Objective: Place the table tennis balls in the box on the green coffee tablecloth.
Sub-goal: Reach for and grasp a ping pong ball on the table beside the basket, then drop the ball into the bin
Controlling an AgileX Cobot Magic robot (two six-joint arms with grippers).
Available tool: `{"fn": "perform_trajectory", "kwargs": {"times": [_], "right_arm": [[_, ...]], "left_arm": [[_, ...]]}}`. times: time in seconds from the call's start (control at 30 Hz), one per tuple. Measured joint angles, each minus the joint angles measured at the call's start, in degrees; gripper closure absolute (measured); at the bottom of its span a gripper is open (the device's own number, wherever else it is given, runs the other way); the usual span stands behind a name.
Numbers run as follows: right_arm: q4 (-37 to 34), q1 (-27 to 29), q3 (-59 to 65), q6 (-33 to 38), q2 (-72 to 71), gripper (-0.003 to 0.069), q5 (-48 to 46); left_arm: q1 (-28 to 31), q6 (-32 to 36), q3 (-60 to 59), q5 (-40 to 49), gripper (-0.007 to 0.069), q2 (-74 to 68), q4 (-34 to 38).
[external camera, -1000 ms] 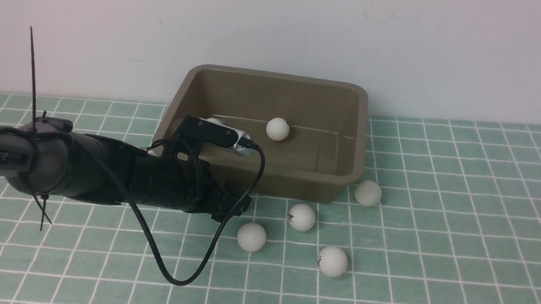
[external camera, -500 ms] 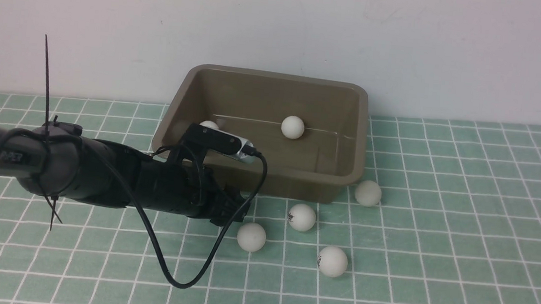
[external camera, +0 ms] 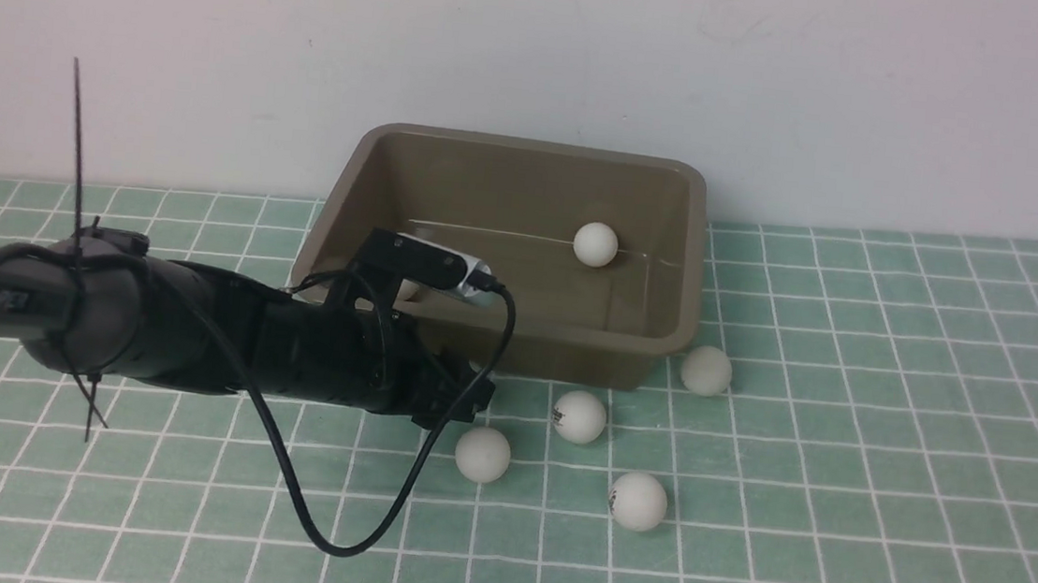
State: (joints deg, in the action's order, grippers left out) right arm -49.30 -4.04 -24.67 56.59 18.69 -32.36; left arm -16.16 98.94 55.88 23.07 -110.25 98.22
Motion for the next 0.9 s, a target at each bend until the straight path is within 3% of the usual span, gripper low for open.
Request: {"fn": "perform_trajectory", "kwargs": {"times": [0.6,0.83,0.9], "right_arm": [[0.0,0.0,0.0,0.0,0.0,0.0216,1.41],[0.0,0.0,0.0,0.0,0.0,0.0216,1.72],[0.0,0.0,0.0,0.0,0.0,0.0216,1.72]], "left_arm": [[0.0,-6.27,-8.47,3.47,0.027,16.82,-10.13],[0.0,3.64,-5.34,1.4,0.027,18.48,-3.42],[0.0,11.05,-2.75,-0.47,0.027,17.56,-1.48]]}}
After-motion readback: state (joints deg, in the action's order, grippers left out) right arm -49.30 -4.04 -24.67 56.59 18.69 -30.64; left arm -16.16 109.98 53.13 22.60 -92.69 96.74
